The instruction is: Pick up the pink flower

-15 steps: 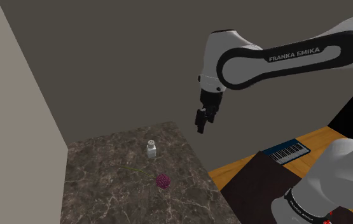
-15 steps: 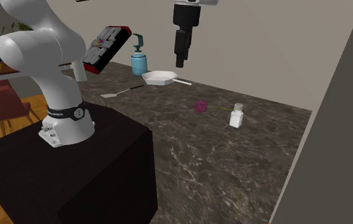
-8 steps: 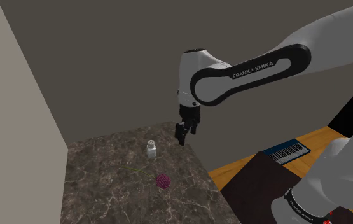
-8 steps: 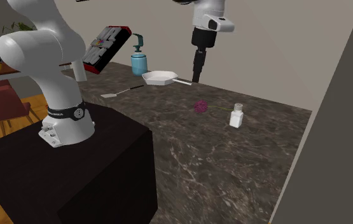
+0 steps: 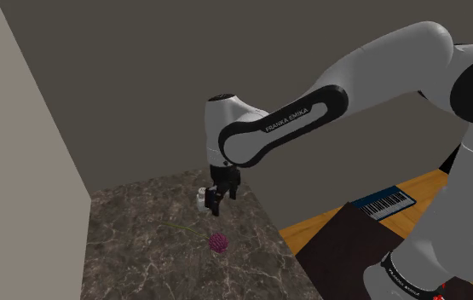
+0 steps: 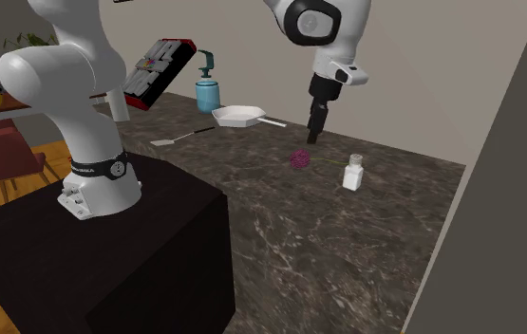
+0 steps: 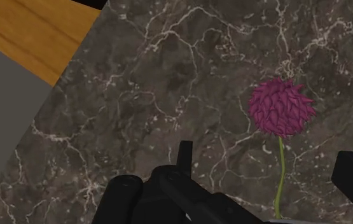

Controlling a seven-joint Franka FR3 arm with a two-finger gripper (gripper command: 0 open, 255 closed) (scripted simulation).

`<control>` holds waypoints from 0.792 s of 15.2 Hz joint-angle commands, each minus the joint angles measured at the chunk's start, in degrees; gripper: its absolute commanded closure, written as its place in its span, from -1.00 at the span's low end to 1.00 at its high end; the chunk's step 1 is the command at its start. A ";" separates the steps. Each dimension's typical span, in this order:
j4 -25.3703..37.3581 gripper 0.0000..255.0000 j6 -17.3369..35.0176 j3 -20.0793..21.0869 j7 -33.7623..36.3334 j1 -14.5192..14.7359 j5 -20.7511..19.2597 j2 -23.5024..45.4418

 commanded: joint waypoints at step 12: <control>17.78 -1.00 1.48 -0.64 4.90 7.01 -4.69 22.15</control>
